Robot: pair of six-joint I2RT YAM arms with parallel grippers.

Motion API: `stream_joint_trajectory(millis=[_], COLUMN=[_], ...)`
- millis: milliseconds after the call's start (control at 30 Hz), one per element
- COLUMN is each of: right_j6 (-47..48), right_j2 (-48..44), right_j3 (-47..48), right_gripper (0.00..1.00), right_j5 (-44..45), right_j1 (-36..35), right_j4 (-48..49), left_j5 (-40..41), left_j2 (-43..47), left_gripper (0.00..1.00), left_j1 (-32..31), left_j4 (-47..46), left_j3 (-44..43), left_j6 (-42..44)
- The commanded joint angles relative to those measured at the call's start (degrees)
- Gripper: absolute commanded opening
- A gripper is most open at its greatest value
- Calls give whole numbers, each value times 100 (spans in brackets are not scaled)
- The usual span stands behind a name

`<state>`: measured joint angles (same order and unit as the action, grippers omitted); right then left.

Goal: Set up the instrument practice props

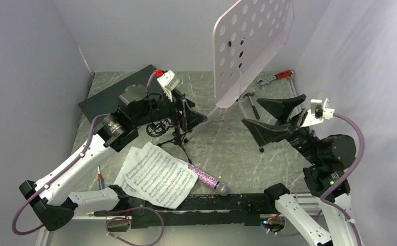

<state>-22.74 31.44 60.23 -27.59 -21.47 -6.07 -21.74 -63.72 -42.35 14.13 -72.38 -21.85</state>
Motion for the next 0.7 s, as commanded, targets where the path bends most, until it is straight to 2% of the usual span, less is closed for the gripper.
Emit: stream_joint_trajectory(millis=[0,233,667], right_j6=[-121,-343,-419], right_j2=[301,845,700], right_j3=[441,766,563], right_gripper=[100,99,100], right_j5=[159,450,393], right_j1=[18,18,12], right_j4=[353,262,479], left_j5=[29,150,348], left_j2=[-65,-185,-622], left_gripper=[93,93,90], left_j1=[-240,-450,-573], left_j4=[-371,-705,-1531], left_j3=[-526,-892,-1199], left_j6=[232,341,418])
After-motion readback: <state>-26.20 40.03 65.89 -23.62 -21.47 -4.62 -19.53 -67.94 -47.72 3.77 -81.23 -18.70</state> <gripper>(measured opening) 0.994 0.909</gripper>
